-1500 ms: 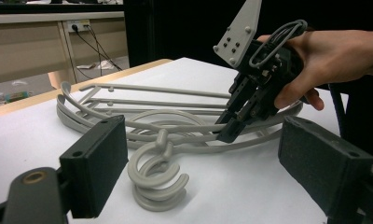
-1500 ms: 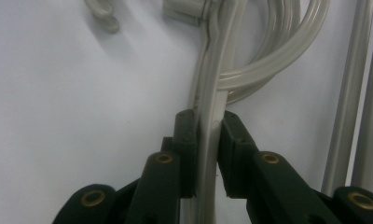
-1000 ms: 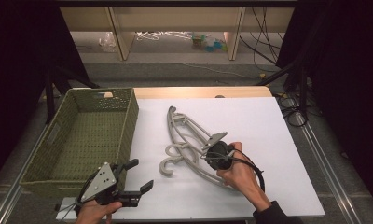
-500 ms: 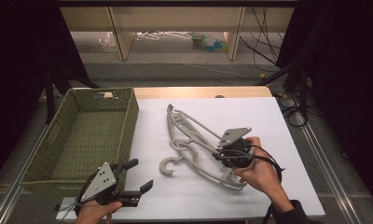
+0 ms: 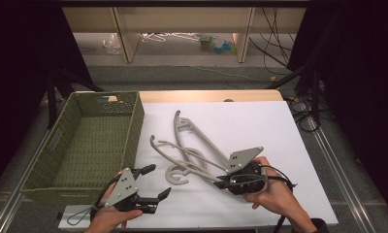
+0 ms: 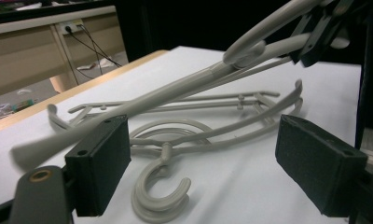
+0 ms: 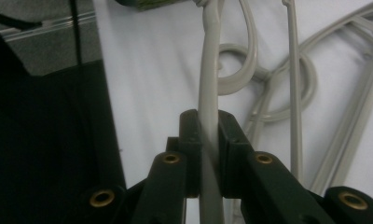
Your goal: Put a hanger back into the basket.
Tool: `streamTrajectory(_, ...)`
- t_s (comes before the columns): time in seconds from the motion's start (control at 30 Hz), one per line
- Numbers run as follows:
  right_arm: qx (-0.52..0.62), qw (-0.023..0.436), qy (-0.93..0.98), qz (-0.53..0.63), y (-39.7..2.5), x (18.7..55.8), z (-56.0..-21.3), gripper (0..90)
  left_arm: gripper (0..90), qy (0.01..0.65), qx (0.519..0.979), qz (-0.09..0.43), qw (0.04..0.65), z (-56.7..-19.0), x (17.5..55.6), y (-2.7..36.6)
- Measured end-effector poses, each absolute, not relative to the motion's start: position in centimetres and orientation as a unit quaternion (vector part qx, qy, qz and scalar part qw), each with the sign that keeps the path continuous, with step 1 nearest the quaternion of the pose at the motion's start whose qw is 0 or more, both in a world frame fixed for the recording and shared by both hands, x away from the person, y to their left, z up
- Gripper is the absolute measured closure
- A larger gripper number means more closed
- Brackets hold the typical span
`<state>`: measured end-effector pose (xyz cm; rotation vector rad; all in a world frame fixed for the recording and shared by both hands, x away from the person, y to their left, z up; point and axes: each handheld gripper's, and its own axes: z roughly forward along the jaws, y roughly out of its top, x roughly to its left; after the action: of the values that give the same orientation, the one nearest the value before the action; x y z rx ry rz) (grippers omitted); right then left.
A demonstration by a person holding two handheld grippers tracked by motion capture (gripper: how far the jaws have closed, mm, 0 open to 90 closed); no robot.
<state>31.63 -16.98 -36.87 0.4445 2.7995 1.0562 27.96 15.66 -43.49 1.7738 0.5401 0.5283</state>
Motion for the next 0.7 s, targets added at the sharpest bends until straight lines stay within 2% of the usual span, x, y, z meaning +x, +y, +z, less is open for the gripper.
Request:
streamTrajectory(0.07,0.136,0.052,0.927,0.345,-16.8,31.3,-36.9,82.9,18.6,0.217,0.772,0.233,0.549,-43.5,28.3,14.7)
streamTrajectory(0.27,0.123,0.036,0.931,0.342,-16.8,30.6,-37.2,82.9,21.4,0.203,0.779,0.246,0.539,-43.3,29.1,14.1)
streamTrajectory(0.43,0.103,0.025,0.937,0.333,-16.7,30.0,-37.3,82.8,26.7,0.155,0.814,0.220,0.514,-43.3,29.6,13.2)
streamTrajectory(0.63,0.086,0.006,0.939,0.333,-16.8,29.8,-37.6,82.8,40.2,0.097,0.846,0.202,0.485,-43.6,29.8,12.0)
streamTrajectory(0.7,0.083,0.006,0.940,0.332,-16.7,29.8,-37.6,82.8,48.5,0.085,0.851,0.197,0.480,-43.6,29.9,11.7)
